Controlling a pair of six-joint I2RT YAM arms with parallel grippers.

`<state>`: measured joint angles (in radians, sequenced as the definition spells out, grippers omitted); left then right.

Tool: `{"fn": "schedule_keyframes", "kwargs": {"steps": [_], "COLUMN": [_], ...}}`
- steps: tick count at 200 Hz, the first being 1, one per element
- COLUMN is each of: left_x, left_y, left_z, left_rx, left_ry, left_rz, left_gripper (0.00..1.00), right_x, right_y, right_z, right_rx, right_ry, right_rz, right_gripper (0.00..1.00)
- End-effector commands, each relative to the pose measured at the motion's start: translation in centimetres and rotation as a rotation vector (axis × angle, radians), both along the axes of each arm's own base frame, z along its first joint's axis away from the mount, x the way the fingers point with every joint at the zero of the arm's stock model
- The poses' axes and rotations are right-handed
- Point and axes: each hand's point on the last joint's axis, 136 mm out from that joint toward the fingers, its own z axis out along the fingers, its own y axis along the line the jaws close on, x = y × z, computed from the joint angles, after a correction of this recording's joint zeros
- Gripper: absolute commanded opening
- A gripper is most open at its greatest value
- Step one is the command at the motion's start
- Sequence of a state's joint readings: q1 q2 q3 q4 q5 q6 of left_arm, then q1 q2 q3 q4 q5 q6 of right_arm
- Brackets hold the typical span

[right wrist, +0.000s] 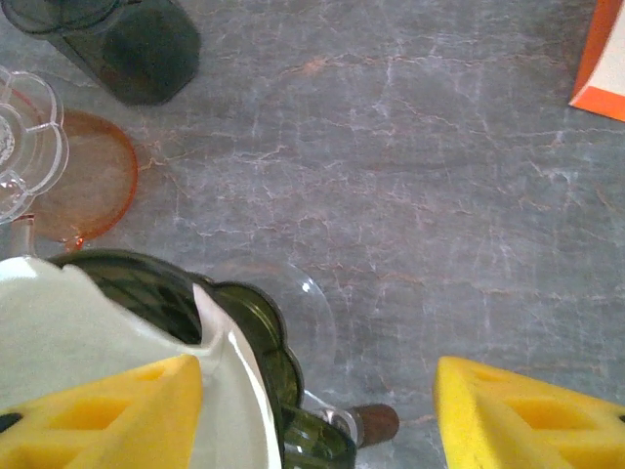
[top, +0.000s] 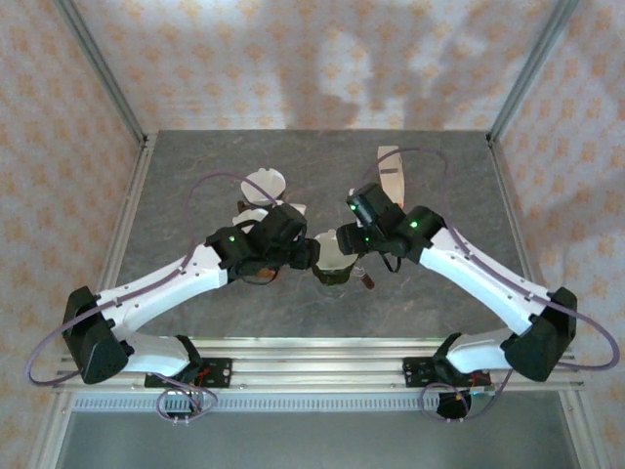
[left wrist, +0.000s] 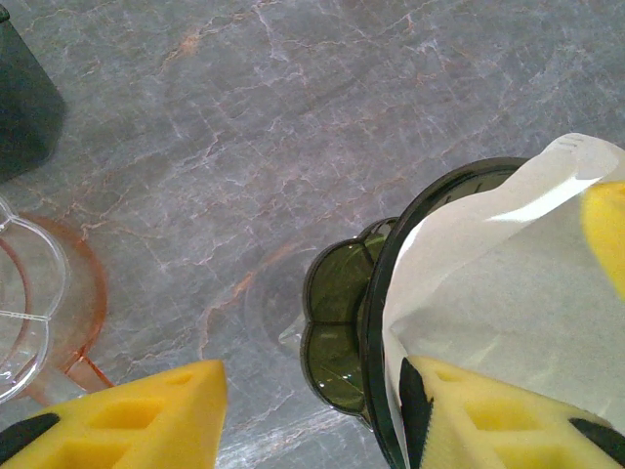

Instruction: Place the coffee filter in the dripper

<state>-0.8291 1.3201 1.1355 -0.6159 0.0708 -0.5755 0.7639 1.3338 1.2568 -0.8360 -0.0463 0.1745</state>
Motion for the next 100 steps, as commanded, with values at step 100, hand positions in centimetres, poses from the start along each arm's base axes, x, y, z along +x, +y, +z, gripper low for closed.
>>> {"fn": "schedule_keyframes", "kwargs": {"steps": [100], "left_x": [-0.3], "left_y": [0.8], "left_z": [-1.7], "left_rx": [0.036], "left_ry": [0.029], "left_rz": [0.008], "left_gripper": [0.52], "right_x": [1.7], "right_y": [-1.0], "right_z": [0.4], "right_rx": [0.021], "right_ry": [-0.032], "right_rz": [-0.108], "right_gripper": [0.61]}}
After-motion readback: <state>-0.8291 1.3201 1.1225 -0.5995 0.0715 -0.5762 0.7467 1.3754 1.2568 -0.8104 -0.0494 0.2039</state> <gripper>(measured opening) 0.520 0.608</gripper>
